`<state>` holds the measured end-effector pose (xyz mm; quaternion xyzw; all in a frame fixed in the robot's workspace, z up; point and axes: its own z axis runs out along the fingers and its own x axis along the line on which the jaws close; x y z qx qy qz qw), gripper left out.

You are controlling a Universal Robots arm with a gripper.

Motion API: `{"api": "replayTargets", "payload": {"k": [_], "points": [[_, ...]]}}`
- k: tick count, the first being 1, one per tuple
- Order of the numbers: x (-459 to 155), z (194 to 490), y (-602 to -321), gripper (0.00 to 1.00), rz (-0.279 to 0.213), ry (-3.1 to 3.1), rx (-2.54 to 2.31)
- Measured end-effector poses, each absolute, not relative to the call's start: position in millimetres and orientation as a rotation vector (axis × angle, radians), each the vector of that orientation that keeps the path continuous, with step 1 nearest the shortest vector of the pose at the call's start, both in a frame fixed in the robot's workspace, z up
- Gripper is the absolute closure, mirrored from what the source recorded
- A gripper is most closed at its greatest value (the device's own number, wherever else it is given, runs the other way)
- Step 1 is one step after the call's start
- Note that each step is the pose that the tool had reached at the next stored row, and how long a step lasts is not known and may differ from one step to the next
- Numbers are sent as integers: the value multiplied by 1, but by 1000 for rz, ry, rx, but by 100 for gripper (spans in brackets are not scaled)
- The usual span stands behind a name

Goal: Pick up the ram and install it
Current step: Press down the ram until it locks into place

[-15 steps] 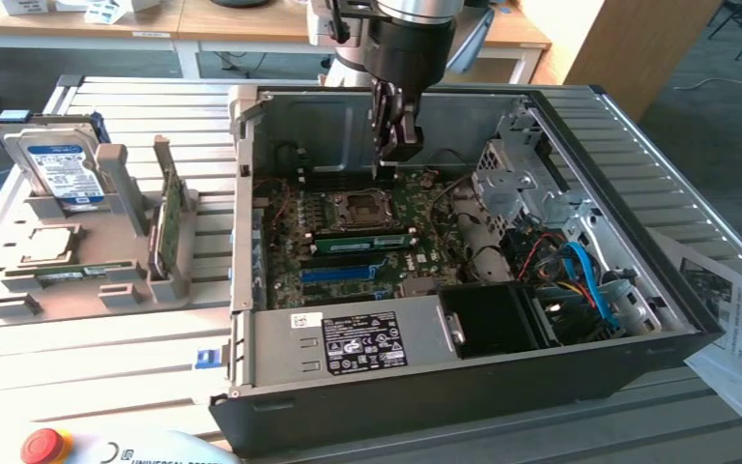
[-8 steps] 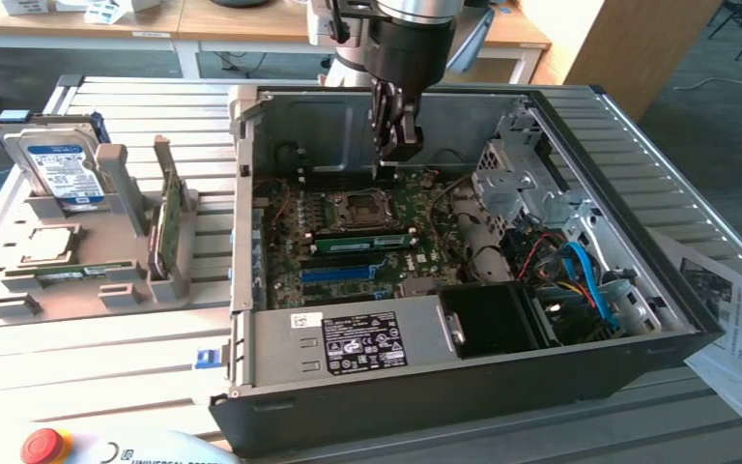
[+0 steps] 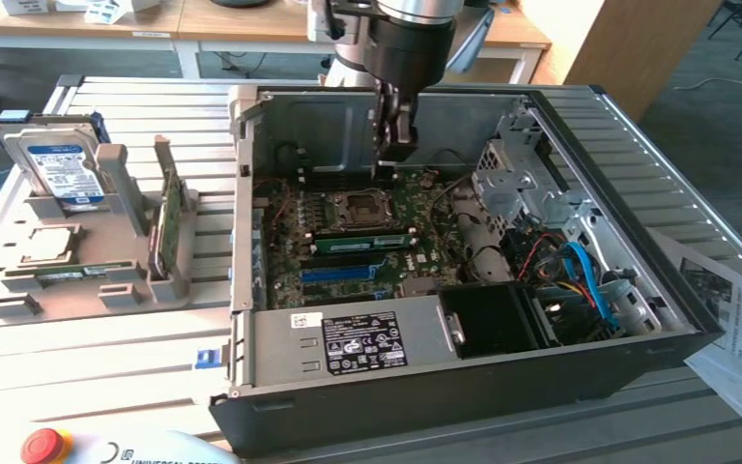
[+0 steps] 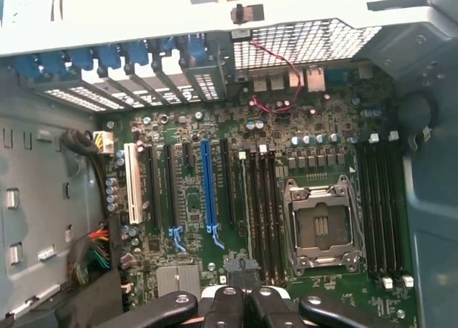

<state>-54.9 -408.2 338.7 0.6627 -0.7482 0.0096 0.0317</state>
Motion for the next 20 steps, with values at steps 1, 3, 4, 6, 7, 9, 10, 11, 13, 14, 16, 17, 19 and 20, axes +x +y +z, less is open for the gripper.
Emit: {"api": "replayTargets", "payload": {"k": [1,3,4,6,7,9,10,11,13,14,16,17,19,20], "points": [[-55,339,-408,89,29,-2315,2028],[-55,339,-408,89,28,-2333,2008],[-55,339,-408,89,28,-2340,2000],[-55,339,-408,89,27,-2355,1981],[-55,339,-408,89,27,-2363,1971],[-55,339,-408,89,26,-2384,1946],[-55,339,-408,89,25,-2393,1934],[-55,339,-408,89,24,-2403,1922],[-55,339,-408,89,24,-2422,1898],[-55,339,-408,89,23,-2431,1886],[-55,339,-408,89,22,-2449,1862],[-55,339,-408,89,22,-2458,1851],[-55,339,-408,89,21,-2475,1828],[-55,339,-408,89,20,-2483,1817]]}}
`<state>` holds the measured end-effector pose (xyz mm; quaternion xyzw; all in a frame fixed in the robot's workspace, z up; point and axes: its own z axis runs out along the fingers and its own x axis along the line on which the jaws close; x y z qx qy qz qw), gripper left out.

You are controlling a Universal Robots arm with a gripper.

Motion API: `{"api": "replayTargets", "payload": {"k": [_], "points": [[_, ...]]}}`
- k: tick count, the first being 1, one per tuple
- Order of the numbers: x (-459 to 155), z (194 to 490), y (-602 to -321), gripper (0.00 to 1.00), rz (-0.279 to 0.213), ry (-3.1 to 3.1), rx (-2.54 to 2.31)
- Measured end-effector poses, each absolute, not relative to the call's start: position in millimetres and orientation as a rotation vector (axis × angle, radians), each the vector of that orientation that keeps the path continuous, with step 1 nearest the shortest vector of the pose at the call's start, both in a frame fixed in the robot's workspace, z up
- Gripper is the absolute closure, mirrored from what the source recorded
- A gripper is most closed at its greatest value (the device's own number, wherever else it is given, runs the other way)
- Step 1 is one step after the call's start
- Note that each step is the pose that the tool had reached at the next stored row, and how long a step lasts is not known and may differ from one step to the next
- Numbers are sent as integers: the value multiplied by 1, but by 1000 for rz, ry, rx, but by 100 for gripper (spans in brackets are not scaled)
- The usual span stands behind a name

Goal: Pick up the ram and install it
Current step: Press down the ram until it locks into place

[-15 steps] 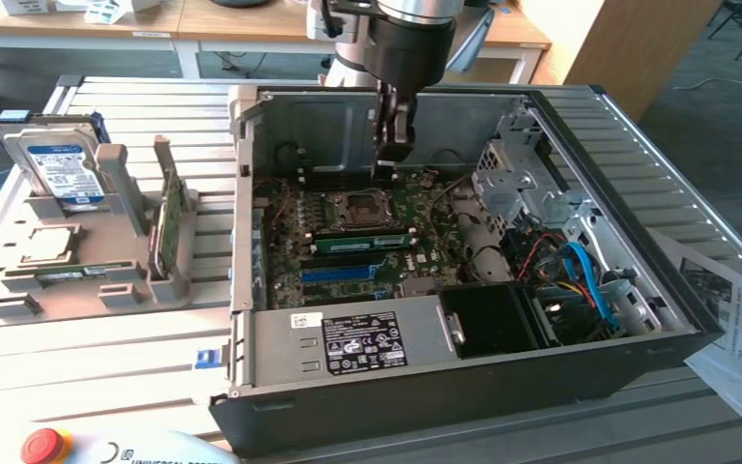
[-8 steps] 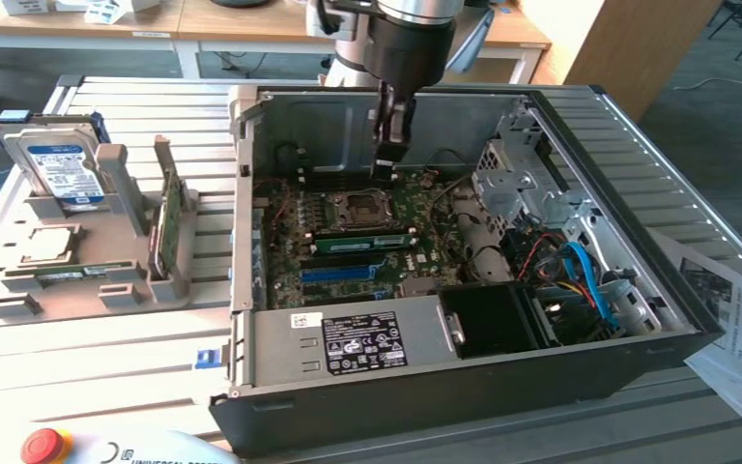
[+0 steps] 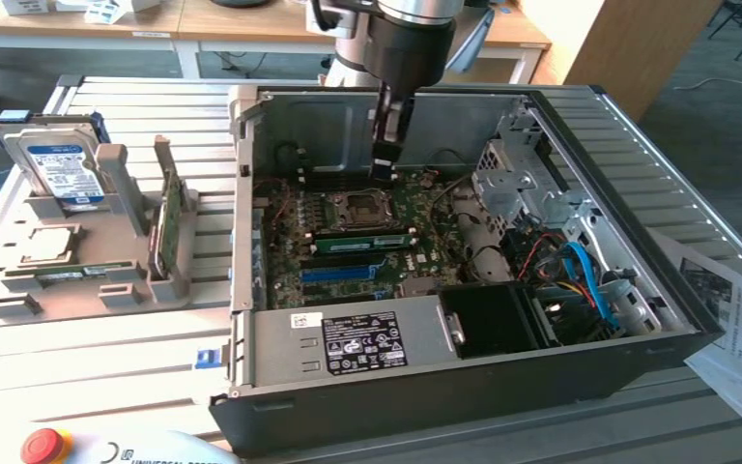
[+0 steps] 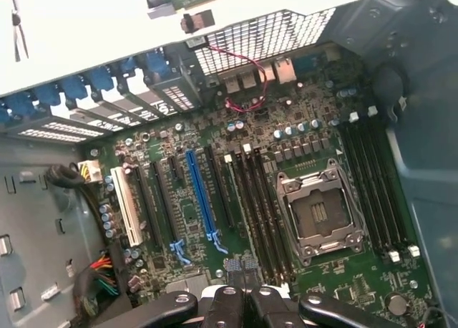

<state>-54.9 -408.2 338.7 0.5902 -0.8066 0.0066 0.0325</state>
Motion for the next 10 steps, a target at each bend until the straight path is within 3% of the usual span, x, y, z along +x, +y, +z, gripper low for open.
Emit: {"api": "replayTargets", "payload": {"k": [10], "points": [[-55,339,-408,89,15,-2572,1687]]}}
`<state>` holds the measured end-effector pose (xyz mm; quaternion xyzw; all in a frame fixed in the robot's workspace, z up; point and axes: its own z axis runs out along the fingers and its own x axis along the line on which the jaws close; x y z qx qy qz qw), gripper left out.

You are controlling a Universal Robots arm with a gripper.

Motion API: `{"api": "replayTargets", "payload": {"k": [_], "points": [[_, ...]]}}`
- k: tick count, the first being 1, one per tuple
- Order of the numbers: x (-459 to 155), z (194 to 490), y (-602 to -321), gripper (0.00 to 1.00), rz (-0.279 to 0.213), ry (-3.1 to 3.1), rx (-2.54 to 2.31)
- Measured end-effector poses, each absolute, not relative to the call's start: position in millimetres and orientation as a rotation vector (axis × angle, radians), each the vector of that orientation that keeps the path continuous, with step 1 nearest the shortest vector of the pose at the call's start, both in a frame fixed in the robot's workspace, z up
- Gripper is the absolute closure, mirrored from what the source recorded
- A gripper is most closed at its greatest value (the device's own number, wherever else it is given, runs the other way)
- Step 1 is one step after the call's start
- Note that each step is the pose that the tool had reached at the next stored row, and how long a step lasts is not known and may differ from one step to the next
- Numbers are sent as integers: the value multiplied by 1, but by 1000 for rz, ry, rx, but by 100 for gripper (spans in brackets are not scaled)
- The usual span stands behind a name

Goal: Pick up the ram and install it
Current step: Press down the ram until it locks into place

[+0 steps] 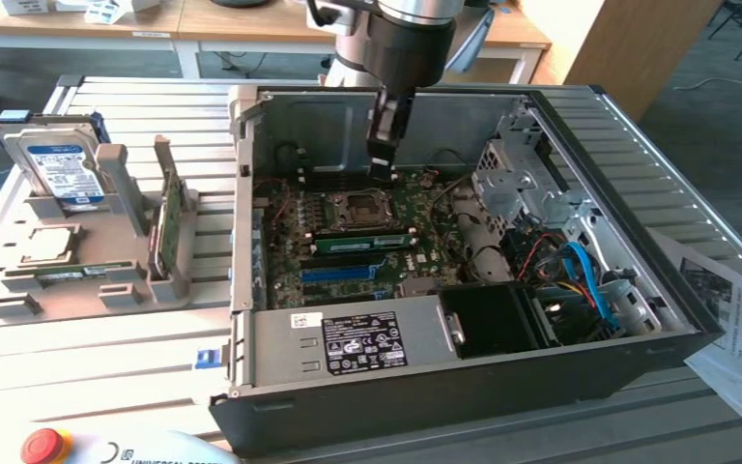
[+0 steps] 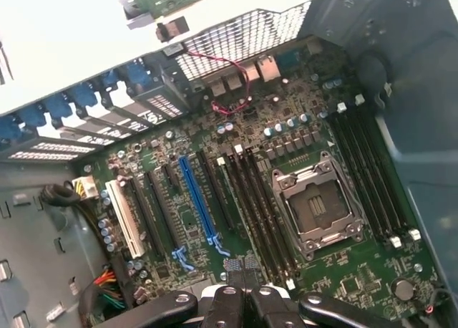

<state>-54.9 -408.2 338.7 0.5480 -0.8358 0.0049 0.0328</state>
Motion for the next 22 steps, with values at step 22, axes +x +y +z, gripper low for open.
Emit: {"api": "replayTargets", "payload": {"k": [22], "points": [[-55,339,-408,89,0,-2791,1292]]}}
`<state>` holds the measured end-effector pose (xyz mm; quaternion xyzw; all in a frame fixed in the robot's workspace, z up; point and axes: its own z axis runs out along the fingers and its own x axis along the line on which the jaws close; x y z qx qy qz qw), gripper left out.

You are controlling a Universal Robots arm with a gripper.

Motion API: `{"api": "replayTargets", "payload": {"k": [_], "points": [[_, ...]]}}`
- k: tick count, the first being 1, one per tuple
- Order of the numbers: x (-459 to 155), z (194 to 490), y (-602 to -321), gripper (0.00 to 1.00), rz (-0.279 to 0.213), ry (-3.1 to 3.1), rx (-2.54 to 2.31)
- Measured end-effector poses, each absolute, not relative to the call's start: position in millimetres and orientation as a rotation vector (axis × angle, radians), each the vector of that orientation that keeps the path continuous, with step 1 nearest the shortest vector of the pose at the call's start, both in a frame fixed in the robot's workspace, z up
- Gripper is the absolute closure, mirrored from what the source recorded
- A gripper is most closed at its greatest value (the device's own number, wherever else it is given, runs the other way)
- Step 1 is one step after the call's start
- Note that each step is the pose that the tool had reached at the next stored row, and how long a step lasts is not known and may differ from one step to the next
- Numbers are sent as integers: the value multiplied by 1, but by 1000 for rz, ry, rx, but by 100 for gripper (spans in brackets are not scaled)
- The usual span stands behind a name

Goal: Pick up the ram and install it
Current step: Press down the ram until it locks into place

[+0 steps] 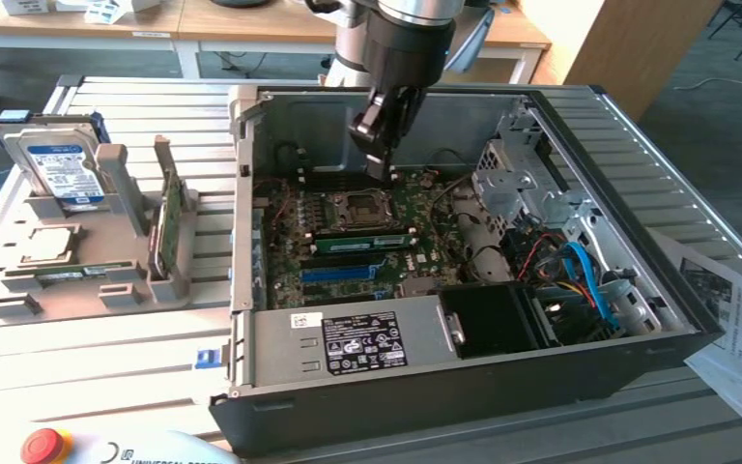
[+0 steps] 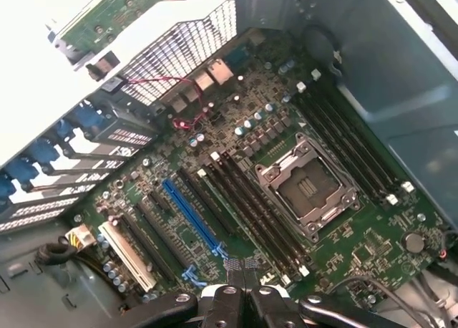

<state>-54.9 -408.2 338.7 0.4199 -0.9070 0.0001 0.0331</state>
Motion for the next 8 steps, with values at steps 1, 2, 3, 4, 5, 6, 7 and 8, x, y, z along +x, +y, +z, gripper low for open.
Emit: {"api": "replayTargets", "payload": {"k": [1,2,3,4,5,6,7,8], "points": [[-55,339,-408,89,0,-2797,1278],[-55,339,-408,89,-1,-2803,1264],[-55,339,-408,89,-1,-2809,1252],[-55,339,-408,89,-2,-2814,1240],[-55,339,-408,89,-2,-2820,1228],[-55,339,-408,89,-3,-2825,1214],[-55,339,-408,89,-3,-2831,1201],[-55,339,-408,89,-4,-2837,1188]]}}
